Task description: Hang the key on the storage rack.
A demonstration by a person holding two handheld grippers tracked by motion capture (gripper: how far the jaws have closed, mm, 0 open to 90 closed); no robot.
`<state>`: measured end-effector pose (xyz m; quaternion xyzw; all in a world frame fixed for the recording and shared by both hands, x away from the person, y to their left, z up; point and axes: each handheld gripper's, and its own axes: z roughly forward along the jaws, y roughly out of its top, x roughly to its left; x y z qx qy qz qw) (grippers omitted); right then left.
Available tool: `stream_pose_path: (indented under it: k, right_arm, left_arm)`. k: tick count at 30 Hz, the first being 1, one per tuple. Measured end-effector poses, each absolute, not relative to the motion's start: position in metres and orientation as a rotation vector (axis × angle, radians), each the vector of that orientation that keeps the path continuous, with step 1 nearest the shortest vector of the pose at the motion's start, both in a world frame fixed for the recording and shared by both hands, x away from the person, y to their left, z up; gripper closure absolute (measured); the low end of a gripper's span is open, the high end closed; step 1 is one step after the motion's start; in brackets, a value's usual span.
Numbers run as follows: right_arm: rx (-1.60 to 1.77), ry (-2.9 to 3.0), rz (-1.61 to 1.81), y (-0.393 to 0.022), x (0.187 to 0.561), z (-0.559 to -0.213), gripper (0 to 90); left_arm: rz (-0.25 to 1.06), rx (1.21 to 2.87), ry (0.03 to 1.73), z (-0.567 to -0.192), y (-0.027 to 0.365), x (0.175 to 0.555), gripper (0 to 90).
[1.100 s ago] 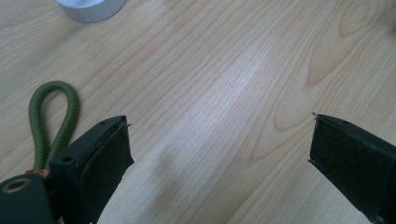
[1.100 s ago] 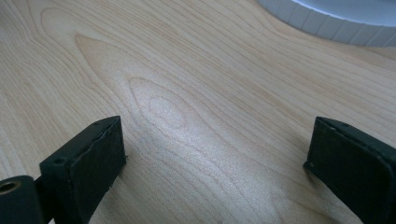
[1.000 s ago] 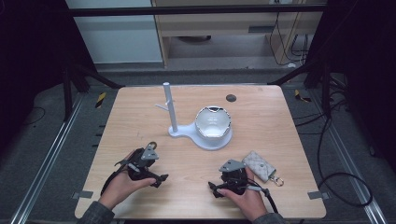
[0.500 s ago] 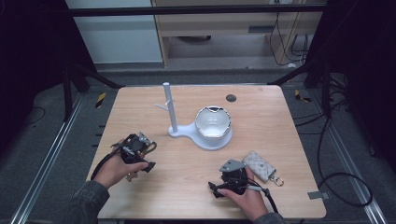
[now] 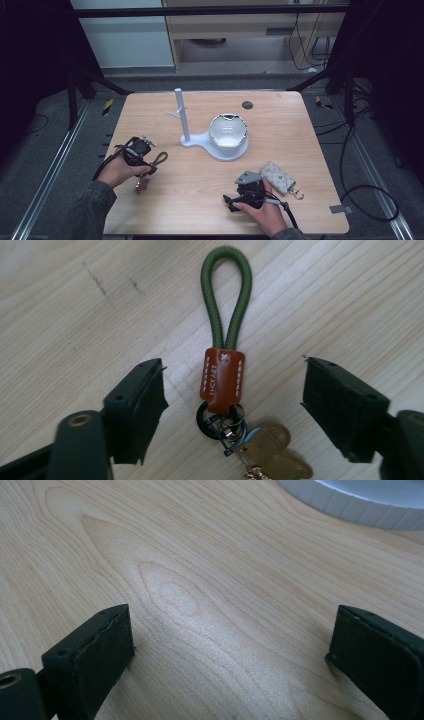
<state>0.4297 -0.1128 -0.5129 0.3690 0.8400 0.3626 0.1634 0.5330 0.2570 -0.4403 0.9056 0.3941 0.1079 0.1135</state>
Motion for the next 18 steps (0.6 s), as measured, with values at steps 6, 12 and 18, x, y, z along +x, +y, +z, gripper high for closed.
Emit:
stream_pose_path:
  k: [6,12,18]
  right_arm:
    - [1.053,2.395,1.032,-0.113,0.43,-0.513,4.0]
    - [1.051,2.397,1.032,-0.113,0.43,-0.513,4.0]
    - [1.05,2.397,1.033,-0.113,0.43,-0.513,4.0]
  left_arm:
    - [0.289,2.681,1.138,-0.439,0.261,0.538,38.2]
    - [0.25,2.73,1.111,-0.446,0.26,0.54,47.0]
    - [0.22,2.743,1.079,-0.452,0.259,0.544,54.5]
